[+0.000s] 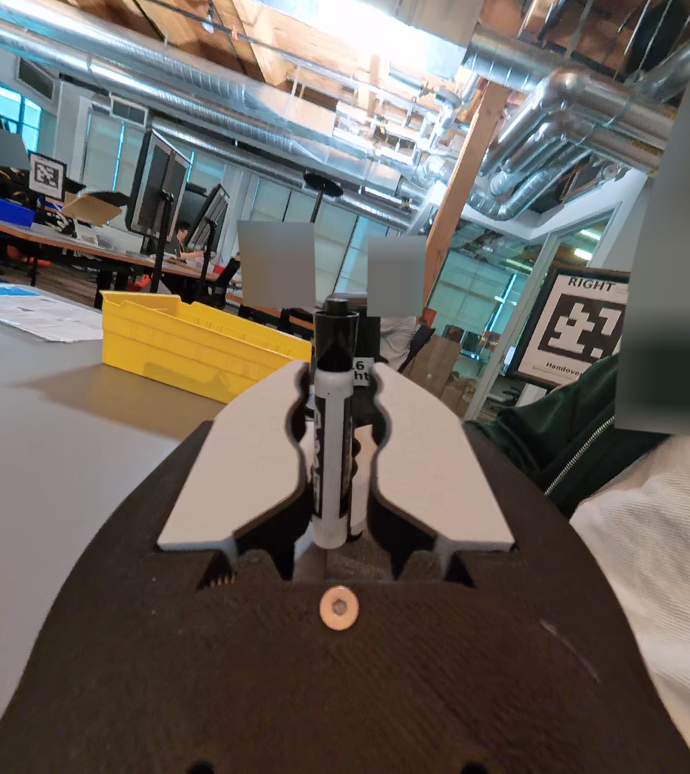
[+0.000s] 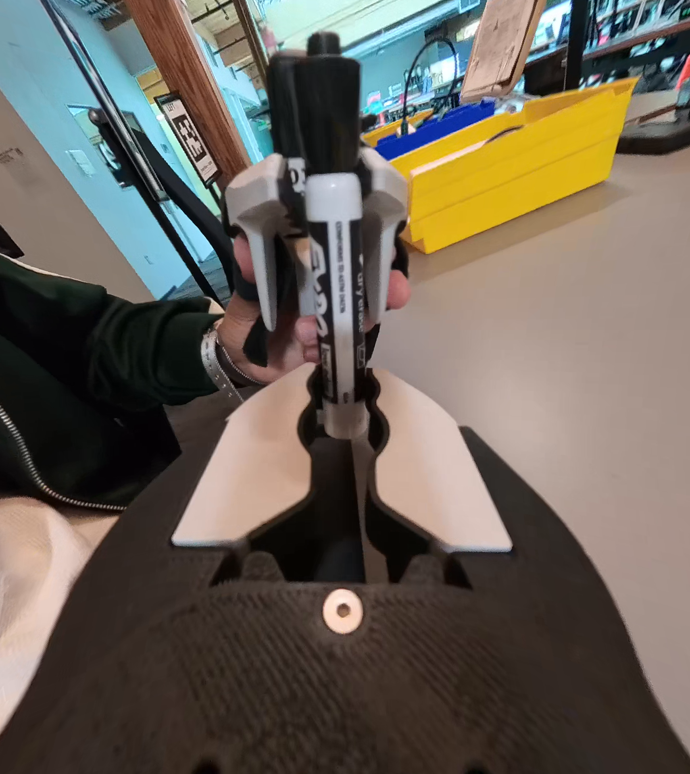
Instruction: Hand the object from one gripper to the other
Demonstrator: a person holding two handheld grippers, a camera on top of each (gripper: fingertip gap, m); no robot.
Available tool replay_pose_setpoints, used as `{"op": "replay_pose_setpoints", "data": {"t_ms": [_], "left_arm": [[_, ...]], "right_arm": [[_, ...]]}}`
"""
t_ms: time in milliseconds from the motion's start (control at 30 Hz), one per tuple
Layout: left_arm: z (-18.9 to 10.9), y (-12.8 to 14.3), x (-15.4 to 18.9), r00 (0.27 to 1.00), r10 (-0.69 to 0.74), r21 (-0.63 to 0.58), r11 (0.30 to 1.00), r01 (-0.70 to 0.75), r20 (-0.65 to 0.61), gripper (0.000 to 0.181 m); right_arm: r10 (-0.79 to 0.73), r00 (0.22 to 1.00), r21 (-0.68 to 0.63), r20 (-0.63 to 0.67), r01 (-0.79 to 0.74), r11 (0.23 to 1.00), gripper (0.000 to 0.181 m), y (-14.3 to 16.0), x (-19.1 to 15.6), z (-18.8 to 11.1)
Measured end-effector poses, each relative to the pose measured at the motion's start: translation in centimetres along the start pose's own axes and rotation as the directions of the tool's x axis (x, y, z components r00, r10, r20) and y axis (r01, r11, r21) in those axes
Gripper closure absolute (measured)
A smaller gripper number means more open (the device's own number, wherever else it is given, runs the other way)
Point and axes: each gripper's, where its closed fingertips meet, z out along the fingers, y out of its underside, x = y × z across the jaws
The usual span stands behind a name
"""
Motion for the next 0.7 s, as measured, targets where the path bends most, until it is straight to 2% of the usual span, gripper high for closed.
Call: {"op": "replay_pose_setpoints", "data": {"t_ms": [67,100,200,300,433,700], "left_arm": [[-0.1,-0.6,-0.6,0.999,-0.002,0.040,0.999,0.001,0.038,0.129],[-0.2,-0.7,-0.8,0.999,0.001,0.048,0.999,-0.004,0.052,0.125],[-0.1,0.0,-1.0,0.998,0.019,0.005,1.000,-0.019,0.062,0.126],[0.1,1.6,-1.3,0.996,0.049,-0.070,0.997,-0.045,0.070,0.129],[0.2,3.2,-1.8,0.994,0.069,-0.148,0.987,-0.057,0.081,0.132],[0.3,3.3,-1.7,0.994,0.059,-0.156,0.987,-0.044,0.095,0.139]], "right_arm": [[-0.051,0.999,0.044,-0.019,0.051,0.998,0.161,-1.6,0.0,-1.1],[-0.076,0.996,0.067,-0.050,0.079,0.995,0.161,-2.7,0.3,-1.9],[-0.124,0.976,0.113,-0.178,0.146,0.983,0.161,-6.3,1.9,-6.0],[-0.130,0.934,0.139,-0.332,0.185,0.973,0.161,-9.7,3.8,-11.3],[-0.096,0.872,0.195,-0.480,0.213,0.957,0.162,-12.9,5.4,-17.6],[-0.043,0.800,0.260,-0.599,0.244,0.934,0.161,-15.9,5.5,-24.6]]}}
